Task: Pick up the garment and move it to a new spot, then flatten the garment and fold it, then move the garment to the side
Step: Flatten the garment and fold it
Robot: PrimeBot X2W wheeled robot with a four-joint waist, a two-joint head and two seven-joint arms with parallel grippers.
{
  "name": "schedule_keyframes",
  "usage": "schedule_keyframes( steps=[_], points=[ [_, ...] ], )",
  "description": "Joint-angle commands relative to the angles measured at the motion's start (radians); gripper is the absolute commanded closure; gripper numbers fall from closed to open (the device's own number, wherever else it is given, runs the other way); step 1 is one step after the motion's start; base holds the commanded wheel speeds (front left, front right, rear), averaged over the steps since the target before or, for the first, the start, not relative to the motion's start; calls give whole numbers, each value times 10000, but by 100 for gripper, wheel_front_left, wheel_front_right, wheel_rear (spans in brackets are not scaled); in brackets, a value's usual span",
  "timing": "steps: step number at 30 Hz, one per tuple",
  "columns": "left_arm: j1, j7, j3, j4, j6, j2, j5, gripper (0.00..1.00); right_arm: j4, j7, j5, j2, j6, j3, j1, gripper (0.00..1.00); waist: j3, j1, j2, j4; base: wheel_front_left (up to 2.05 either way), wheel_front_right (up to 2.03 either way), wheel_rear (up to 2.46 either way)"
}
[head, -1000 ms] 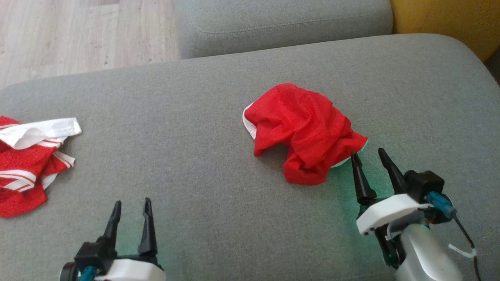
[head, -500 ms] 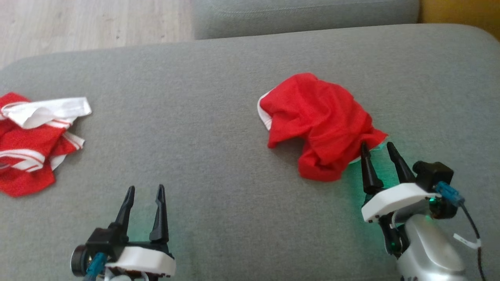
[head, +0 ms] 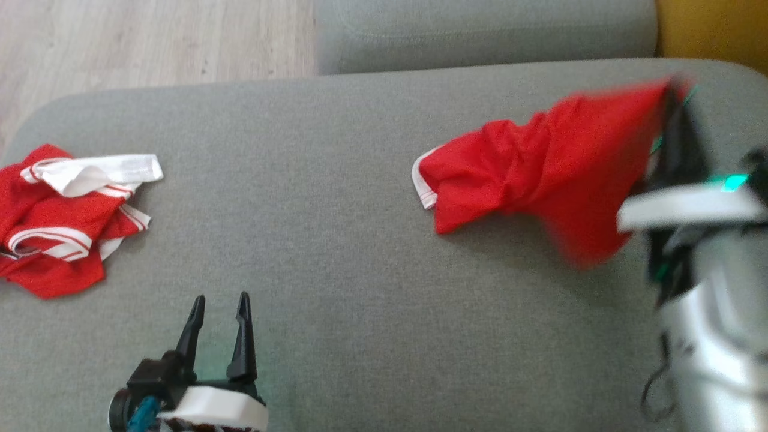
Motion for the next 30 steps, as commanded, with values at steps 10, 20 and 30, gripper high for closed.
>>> schedule_keyframes(
  steps=[10, 20, 30],
  points=[
    [-69, -53, 14, -54, 67, 18, -621, 0, -1645, -65, 266, -873, -7, 1713, -3293, 100, -405, 0, 0, 122, 0, 0, 0],
    [-66, -53, -334, 185, 62, 18, -700, 0, -951, -65, 824, -261, -7, 2988, -4377, 100, -225, 0, 0, 1316, 0, 0, 0],
    [8, -53, -335, 88, 88, 18, -820, 0, 320, -65, 604, -736, -7, 2043, -3094, 100, -50, 0, 0, 1449, 0, 0, 0]
  ],
)
